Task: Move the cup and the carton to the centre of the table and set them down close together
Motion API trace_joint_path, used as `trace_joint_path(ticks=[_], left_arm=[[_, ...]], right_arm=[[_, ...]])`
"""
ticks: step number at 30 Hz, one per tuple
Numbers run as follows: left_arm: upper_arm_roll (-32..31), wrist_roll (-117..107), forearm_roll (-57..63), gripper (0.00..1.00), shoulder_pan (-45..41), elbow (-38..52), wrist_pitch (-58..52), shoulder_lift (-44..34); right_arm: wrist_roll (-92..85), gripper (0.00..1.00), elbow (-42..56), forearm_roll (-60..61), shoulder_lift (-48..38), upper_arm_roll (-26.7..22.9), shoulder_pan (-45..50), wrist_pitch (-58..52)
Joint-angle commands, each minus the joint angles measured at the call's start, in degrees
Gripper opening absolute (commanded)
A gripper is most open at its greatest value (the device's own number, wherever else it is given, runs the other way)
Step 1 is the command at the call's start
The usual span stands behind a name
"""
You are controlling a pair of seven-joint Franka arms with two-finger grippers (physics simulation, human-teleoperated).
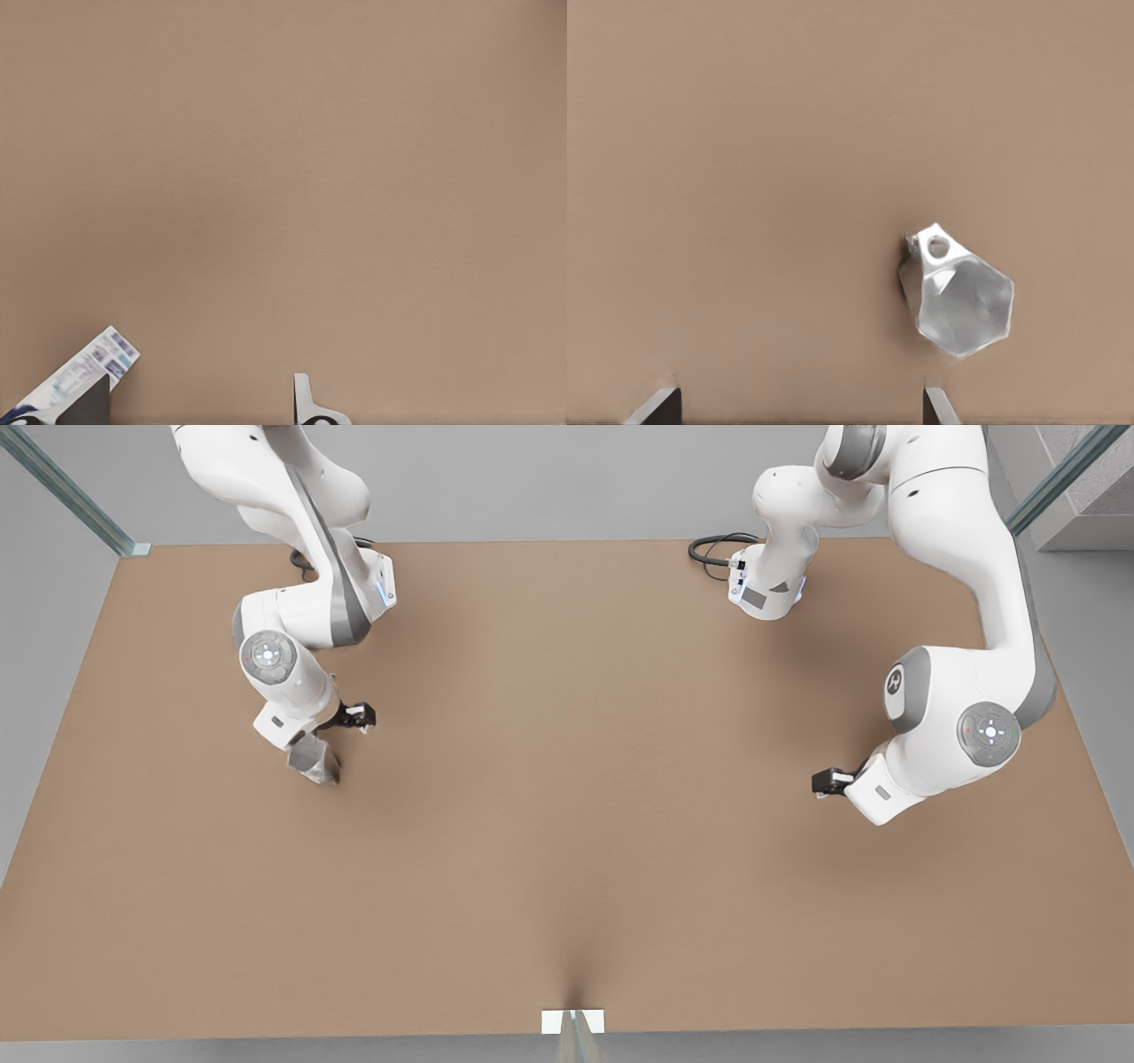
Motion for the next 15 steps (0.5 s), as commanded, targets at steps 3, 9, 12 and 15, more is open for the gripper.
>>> trace_joint_path(ticks=[3,9,12,15], left_arm=[[0.00,0.00,0.00,1.00,0.00,0.00,0.00,0.40],[0.00,0.00,0.00,1.00,0.00,0.00,0.00,1.19],[0.00,0.00,-0.09,1.00,0.00,0.00,0.00,1.72],[0.00,0.09,0.00,1.00,0.00,0.00,0.00,1.81]], right_arm=[[-0.04,1.00,-4.21,0.00,-0.34,0.00,-1.74,5.54],[-0.04,1.00,-10.01,-2.02,0.19,0.00,-3.24,14.77],[-0.04,1.00,-12.12,-2.81,0.63,-0.09,-4.55,19.42],[-0.13,1.00,-13.18,-3.95,2.91,0.00,-5.70,21.54]])
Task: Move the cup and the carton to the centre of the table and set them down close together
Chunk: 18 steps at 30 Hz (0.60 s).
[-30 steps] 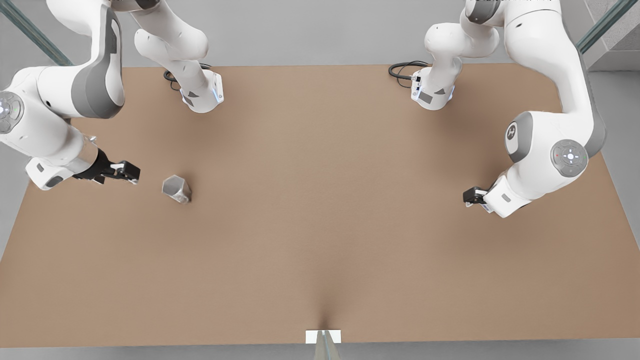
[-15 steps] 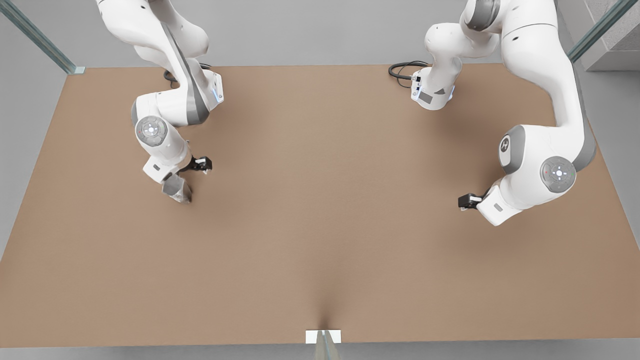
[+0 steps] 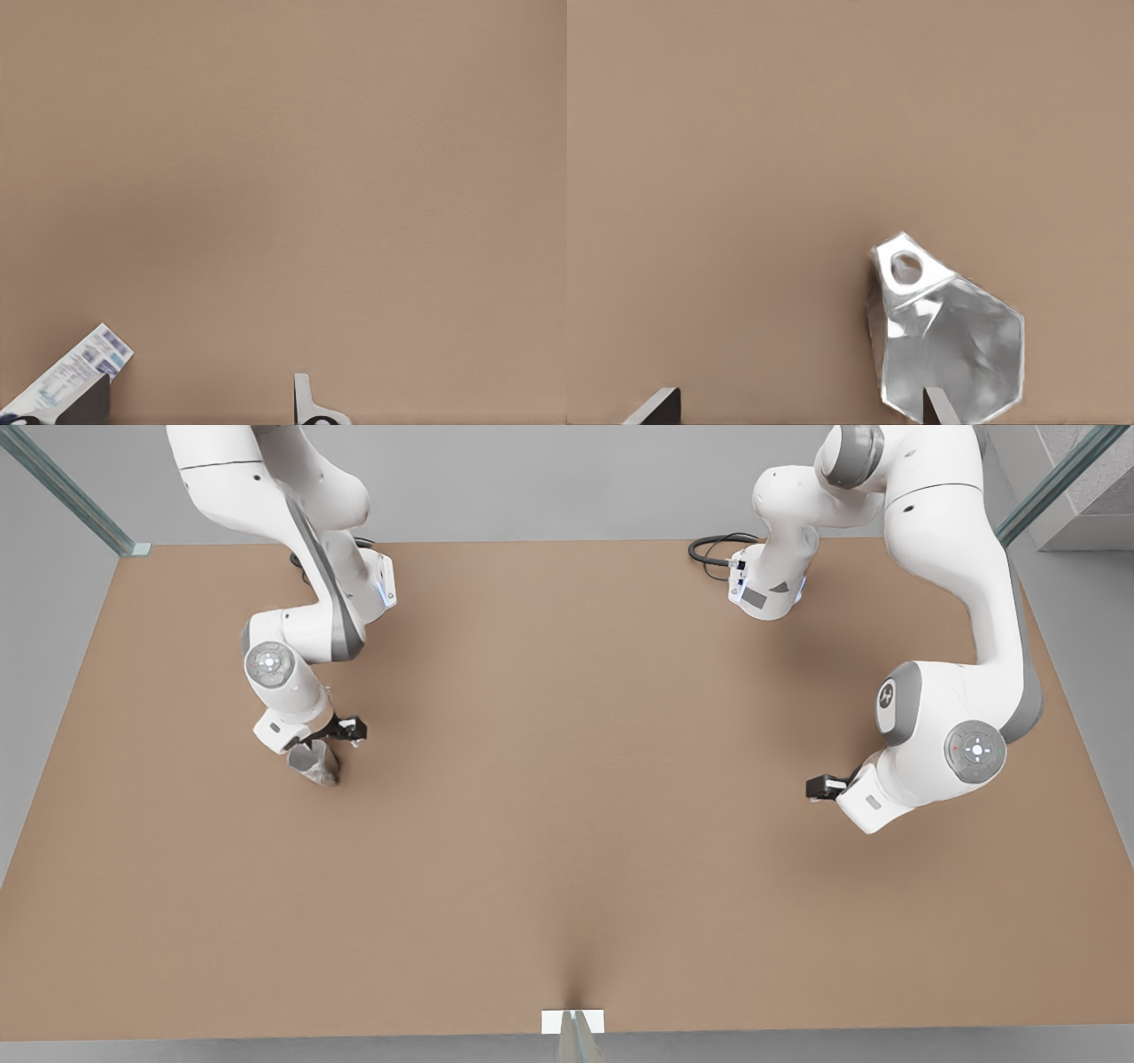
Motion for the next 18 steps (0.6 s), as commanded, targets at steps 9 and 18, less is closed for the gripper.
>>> trace_joint_path(ticks=[9,18], left_arm=[[0.00,-0.05,-0.05,1.00,0.00,0.00,0.00,0.36],[0.00,0.04,-0.05,1.00,0.00,0.00,0.09,1.24]], right_arm=[[-0.61,1.00,-0.54,-0.17,3.75,-0.07,-1.79,2.35],[-0.61,1.00,-3.62,-0.17,5.86,-0.07,-3.46,6.31]])
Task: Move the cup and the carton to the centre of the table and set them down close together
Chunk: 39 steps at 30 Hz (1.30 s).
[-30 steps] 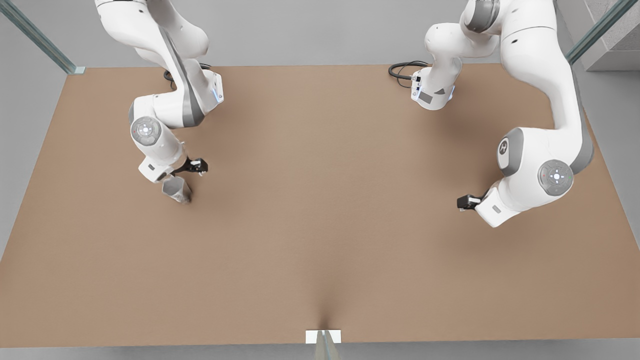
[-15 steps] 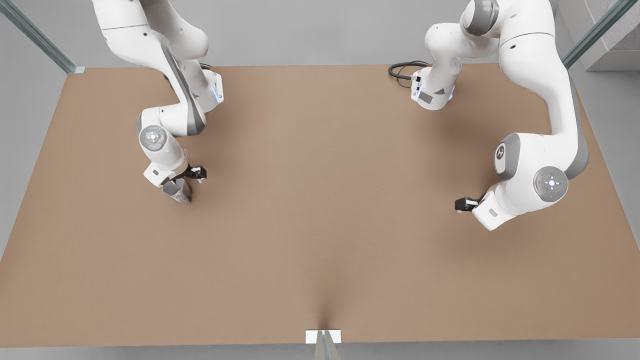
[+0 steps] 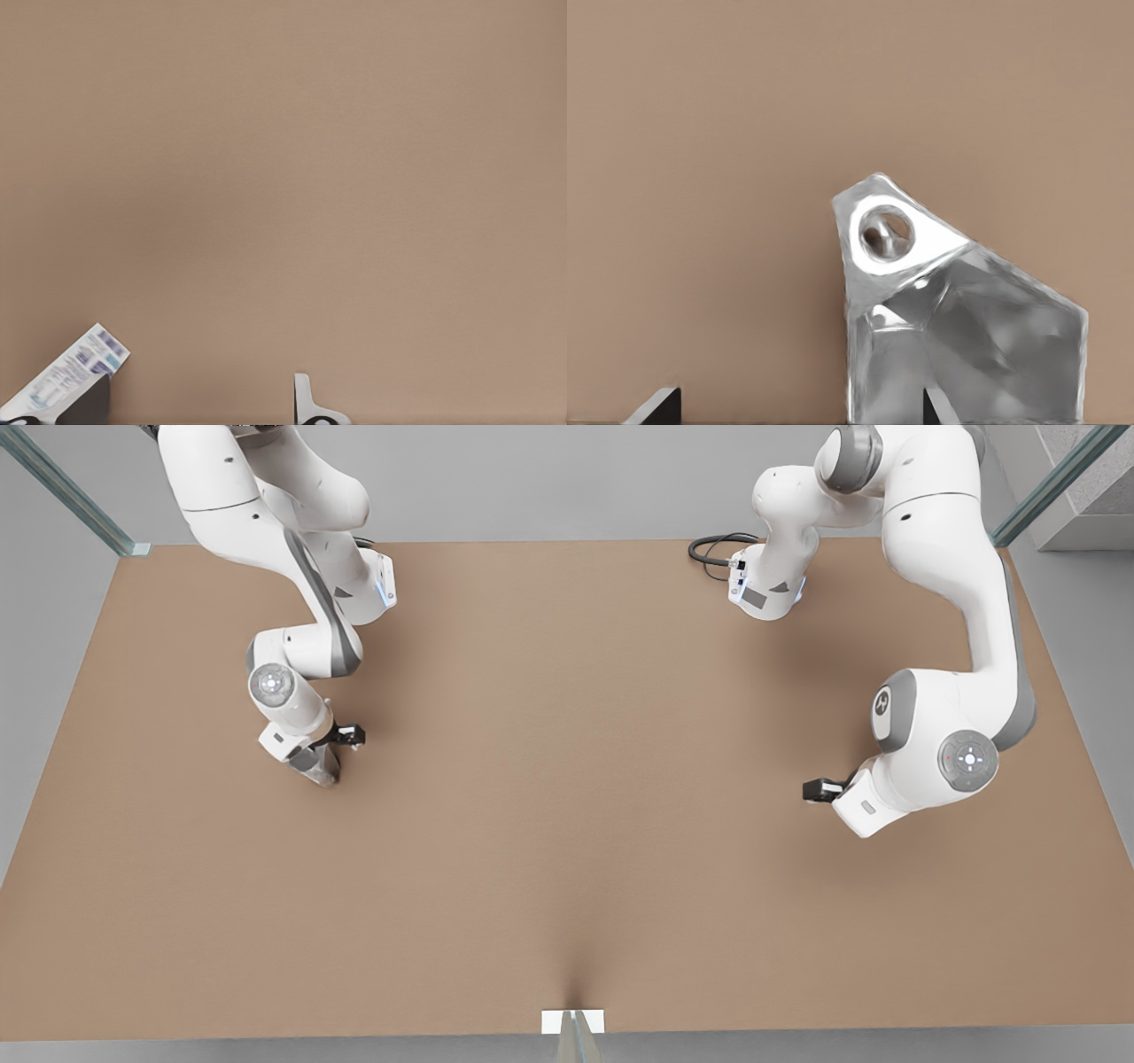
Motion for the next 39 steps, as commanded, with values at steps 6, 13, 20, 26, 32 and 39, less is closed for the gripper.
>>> trace_joint_path(ticks=[6,13,20,26,32,39], left_arm=[[0.00,0.00,0.00,1.00,0.53,0.00,0.00,0.10],[0.09,0.00,0.01,1.00,0.53,0.09,-0.09,-0.69],[0.18,-0.26,0.27,1.00,0.53,0.79,-0.61,-3.33],[1.14,-12.12,0.18,1.00,0.70,-1.76,-0.44,-6.23],[2.90,-47.63,-1.67,1.00,0.70,-9.40,4.48,-10.71],[3.08,-77.69,-4.30,1.00,0.70,-11.16,5.89,-11.50]], right_arm=[[0.00,1.00,0.09,0.00,2.07,0.00,-0.99,0.80],[0.00,0.68,0.61,-0.70,4.53,0.00,-1.69,1.68],[0.00,0.21,0.97,-1.05,4.88,-0.09,-2.57,1.59],[-0.09,0.21,1.67,-1.05,4.53,-0.17,-2.66,0.97],[-0.09,0.21,2.90,-1.84,4.80,-0.17,-2.57,-0.78],[-1.15,0.21,22.57,-2.64,4.09,2.02,2.61,-22.12]])
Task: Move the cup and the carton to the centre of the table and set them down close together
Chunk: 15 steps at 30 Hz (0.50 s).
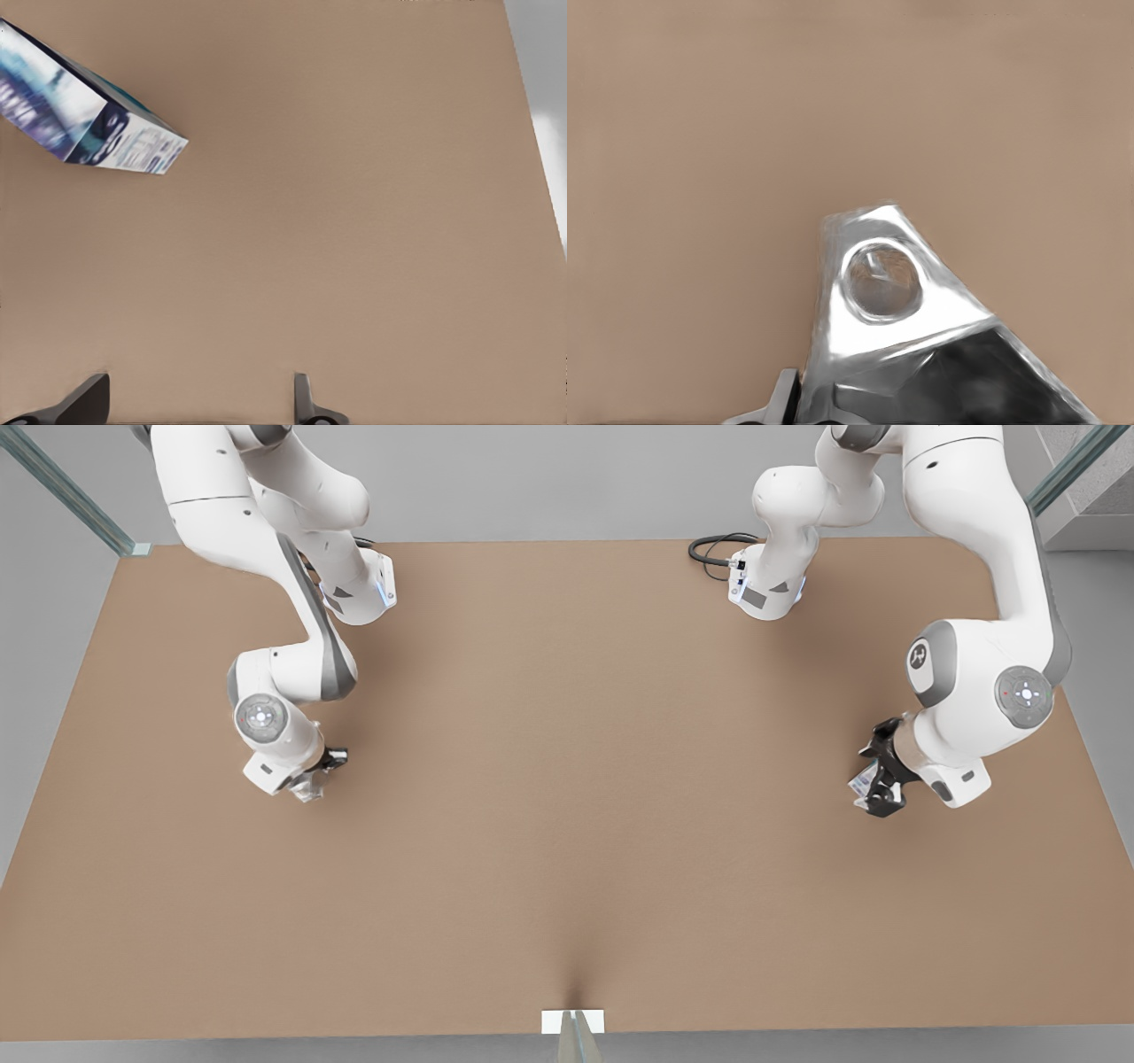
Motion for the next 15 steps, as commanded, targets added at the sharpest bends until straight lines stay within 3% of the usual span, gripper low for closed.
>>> trace_joint_path(ticks=[1,3,11,12,14,15], left_arm=[[0.03,-0.48,-0.76,1.00,0.06,-0.01,0.00,0.00],[0.11,-7.24,-0.85,1.00,0.06,-0.36,-0.18,0.00],[0.11,-18.06,-4.10,1.00,-0.20,-2.20,3.34,0.35],[0.11,-18.59,-4.10,1.00,-0.12,-2.47,3.34,0.35],[0.55,-19.56,-4.10,1.00,-0.03,-2.47,3.34,0.52],[0.82,-19.73,-4.10,1.00,0.06,-2.99,3.25,0.52]], right_arm=[[0.28,0.21,1.50,-0.15,0.14,0.04,1.42,-1.17],[1.33,0.21,8.71,-0.06,2.69,0.04,6.61,-1.97],[17.07,0.21,39.83,-0.41,26.69,-1.46,22.88,-6.02],[17.15,0.21,43.26,-0.41,28.97,-2.16,24.28,-6.02],[17.86,0.21,49.59,2.83,34.07,-8.66,30.08,-6.02],[17.94,0.21,54.16,3.19,37.85,-8.84,30.61,-6.02]])
